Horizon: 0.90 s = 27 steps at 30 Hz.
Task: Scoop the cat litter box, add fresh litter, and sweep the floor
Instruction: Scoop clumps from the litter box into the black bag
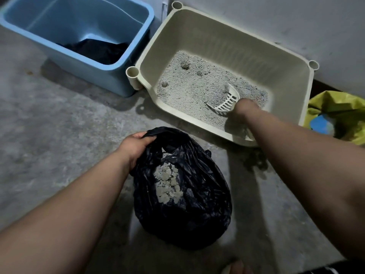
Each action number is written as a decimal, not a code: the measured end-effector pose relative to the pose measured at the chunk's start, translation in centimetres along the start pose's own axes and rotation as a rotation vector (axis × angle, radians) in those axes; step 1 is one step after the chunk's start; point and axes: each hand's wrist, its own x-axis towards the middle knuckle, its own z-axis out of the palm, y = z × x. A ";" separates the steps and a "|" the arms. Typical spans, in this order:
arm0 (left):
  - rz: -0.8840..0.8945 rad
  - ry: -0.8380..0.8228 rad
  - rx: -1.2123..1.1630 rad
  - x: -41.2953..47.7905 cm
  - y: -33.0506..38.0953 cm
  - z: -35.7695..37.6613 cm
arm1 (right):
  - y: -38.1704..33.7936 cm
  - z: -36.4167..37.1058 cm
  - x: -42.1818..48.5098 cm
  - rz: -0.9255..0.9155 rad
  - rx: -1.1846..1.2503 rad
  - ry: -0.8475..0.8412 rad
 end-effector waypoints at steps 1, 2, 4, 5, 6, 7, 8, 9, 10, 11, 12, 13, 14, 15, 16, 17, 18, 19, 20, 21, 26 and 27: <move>0.000 0.001 -0.002 0.0 0.0 -0.2 | -0.3 0.4 0.0 -0.021 0.035 -0.002; -0.002 0.002 -0.002 0.0 0.0 -0.3 | -0.5 0.9 0.1 -0.040 0.069 0.014; -0.001 0.006 -0.004 0.0 0.0 -0.5 | -0.7 1.5 0.2 -0.064 0.122 0.072; 0.000 0.009 -0.009 0.0 0.0 -0.6 | -0.7 1.6 0.3 -0.057 0.144 0.104; 0.001 0.010 -0.015 0.0 0.0 -0.7 | -0.6 1.6 0.2 -0.046 0.162 0.137; 0.004 0.007 -0.018 0.0 0.0 -0.7 | -0.6 1.4 0.1 -0.041 0.160 0.164; 0.004 0.004 -0.020 -0.1 0.1 -0.7 | -0.4 1.2 -0.1 -0.043 0.136 0.184; 0.004 0.003 -0.020 -0.1 0.2 -0.8 | -0.2 1.0 -0.2 -0.052 0.105 0.211; 0.005 0.004 -0.016 -0.2 0.2 -0.8 | 0.0 0.8 -0.5 -0.063 0.085 0.237; 0.009 0.009 -0.010 -0.2 0.3 -0.8 | 0.3 0.5 -0.6 -0.082 0.081 0.264; 0.016 0.014 -0.003 -0.2 0.3 -0.8 | 0.5 0.4 -0.7 -0.110 0.096 0.290; 0.023 0.018 0.006 -0.2 0.3 -0.8 | 0.8 0.3 -0.9 -0.141 0.122 0.313; 0.030 0.020 0.015 -0.2 0.3 -0.7 | 1.0 0.2 -1.1 -0.170 0.143 0.324; 0.039 0.021 0.020 -0.3 0.3 -0.7 | 1.1 0.2 -1.3 -0.194 0.149 0.317; 0.048 0.019 0.022 -0.3 0.3 -0.7 | 1.2 0.2 -1.5 -0.208 0.143 0.305; 0.055 0.016 0.024 -0.4 0.3 -0.6 | 1.3 0.2 -1.7 -0.217 0.134 0.298; 0.058 0.014 0.025 -0.5 0.2 -0.7 | 1.4 0.1 -1.9 -0.226 0.133 0.297; 0.061 0.009 0.025 -0.6 0.2 -0.6 | 1.5 0.0 -2.1 -0.231 0.136 0.305; 0.061 0.003 0.025 -0.7 0.2 -0.6 | 1.6 -0.1 -2.3 -0.236 0.134 0.313; 0.064 -0.001 0.025 -0.9 0.3 -0.6 | 1.7 -0.2 -2.4 -0.240 0.126 0.323; 0.068 -0.004 0.034 -1.4 0.7 -0.7 | 1.9 -0.4 -2.8 -0.243 0.109 0.359; 0.069 -0.003 0.041 -1.4 0.8 -0.8 | 1.9 -0.4 -2.8 -0.247 0.101 0.353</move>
